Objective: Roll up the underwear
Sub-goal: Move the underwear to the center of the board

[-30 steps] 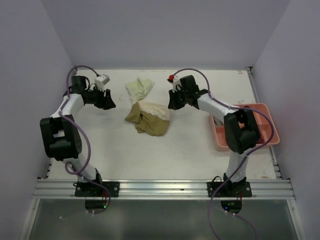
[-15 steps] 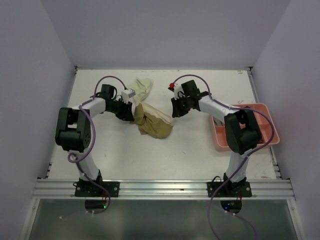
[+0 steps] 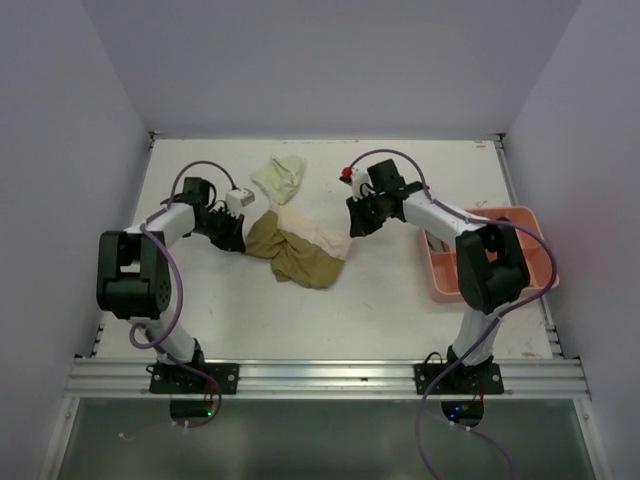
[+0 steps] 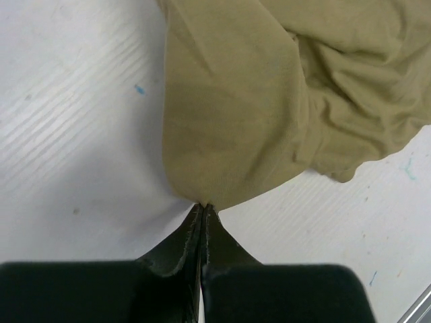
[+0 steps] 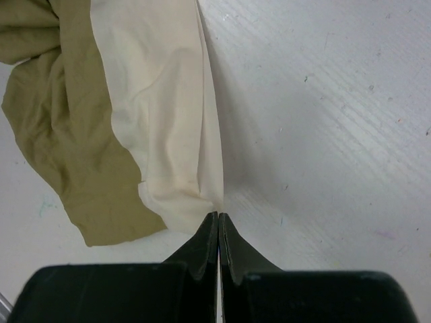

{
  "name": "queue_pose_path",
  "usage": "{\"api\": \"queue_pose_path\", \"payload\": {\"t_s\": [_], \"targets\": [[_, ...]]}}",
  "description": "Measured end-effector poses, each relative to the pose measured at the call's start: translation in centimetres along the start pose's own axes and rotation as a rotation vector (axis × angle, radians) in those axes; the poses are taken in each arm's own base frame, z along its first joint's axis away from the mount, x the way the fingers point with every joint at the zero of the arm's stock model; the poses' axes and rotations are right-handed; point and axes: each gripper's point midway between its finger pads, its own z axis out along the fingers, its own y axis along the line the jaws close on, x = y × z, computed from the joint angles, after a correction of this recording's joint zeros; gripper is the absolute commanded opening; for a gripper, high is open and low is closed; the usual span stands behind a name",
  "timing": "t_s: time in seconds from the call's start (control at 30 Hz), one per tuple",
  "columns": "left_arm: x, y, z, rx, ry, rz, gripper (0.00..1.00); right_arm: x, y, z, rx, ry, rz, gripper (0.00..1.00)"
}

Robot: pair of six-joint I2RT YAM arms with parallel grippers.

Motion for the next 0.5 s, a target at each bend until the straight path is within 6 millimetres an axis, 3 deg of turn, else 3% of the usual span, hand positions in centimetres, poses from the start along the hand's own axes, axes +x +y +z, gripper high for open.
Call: {"api": "queue_pose_path", "payload": {"t_s": [0.17,0.33,0.37,0.4,0.5], "targets": [[2.2,1.0,-1.3,-0.061,0.088,0.017,0.00,0.5,0.2,-0.7,-0.001,0.009,-0.019,0.00],[5.9,0.8,-1.8,-0.059,0.246,0.016,0.05,1.4,0.0,-1.0,0.000,0.035,-0.030,0.00],[6.2,0.8,-1.9,-0.058,0.262,0.021,0.10,1.6,-0.1,-1.1,0.000,0.042,-0.031,0.00],[6.4,0.9,-2.2,-0.065,0.280,0.029,0.26,1.7,-0.1,-1.1,0.000,0.048,-0.034,0.00],[5.9,1.4,-3.2,-0.059,0.276,0.037,0.52,2.4,-0.3,-1.1,-0.002,0.073,-0.044,0.00]]}}
